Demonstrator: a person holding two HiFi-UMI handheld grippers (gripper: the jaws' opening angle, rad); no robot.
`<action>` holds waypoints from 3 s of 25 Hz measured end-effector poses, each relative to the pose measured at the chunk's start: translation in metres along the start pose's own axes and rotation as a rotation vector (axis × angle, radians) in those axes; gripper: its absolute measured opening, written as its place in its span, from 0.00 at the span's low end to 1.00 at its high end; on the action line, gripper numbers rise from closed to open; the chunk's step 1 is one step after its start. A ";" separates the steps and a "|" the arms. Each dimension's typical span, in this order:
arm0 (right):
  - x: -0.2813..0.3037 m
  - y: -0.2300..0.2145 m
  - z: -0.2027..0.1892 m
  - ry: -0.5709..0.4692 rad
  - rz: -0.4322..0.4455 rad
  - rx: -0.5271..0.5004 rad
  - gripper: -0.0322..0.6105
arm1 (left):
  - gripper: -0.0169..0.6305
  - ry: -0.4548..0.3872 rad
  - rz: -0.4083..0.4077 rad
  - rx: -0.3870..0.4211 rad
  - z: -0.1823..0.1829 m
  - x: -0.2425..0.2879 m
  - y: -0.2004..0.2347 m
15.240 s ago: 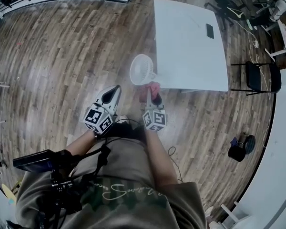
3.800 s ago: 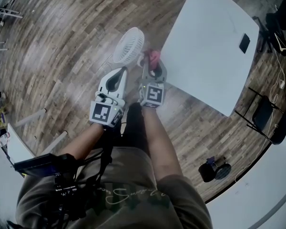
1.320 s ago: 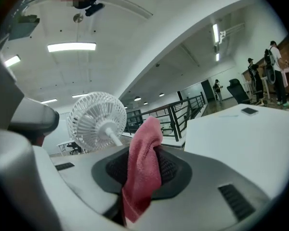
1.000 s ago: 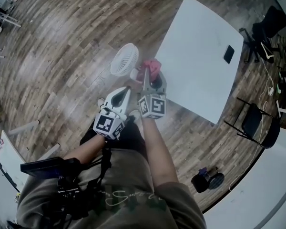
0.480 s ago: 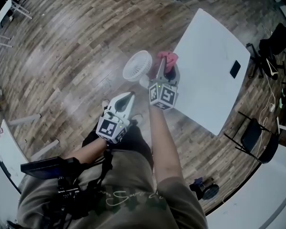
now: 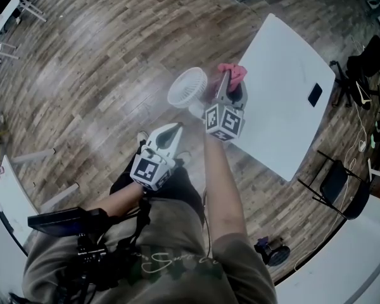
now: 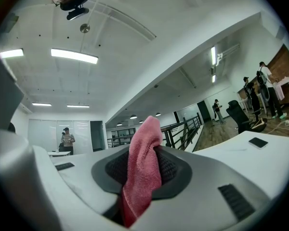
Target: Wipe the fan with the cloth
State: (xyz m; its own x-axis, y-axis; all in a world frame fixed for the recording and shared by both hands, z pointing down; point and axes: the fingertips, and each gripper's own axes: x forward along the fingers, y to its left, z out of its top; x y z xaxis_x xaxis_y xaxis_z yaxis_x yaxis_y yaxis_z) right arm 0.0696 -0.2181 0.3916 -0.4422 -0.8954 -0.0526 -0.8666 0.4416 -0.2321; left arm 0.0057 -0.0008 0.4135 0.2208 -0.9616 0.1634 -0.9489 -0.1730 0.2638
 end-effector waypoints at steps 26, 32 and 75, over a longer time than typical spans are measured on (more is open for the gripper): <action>-0.072 0.043 -0.087 0.143 0.044 0.181 0.21 | 0.05 0.038 -0.002 0.026 -0.018 -0.007 -0.002; -0.077 0.044 -0.089 0.124 0.060 0.135 0.21 | 0.05 0.086 0.030 -0.016 -0.028 -0.007 0.008; -0.091 0.037 -0.095 0.080 0.091 0.013 0.22 | 0.05 0.110 0.009 -0.003 -0.051 0.005 0.003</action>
State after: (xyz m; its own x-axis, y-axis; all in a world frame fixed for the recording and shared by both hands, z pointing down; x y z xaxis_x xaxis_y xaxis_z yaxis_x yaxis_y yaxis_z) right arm 0.0558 -0.1151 0.4796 -0.5364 -0.8440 0.0040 -0.8193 0.5196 -0.2426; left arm 0.0158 0.0051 0.4634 0.2353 -0.9340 0.2689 -0.9504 -0.1633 0.2646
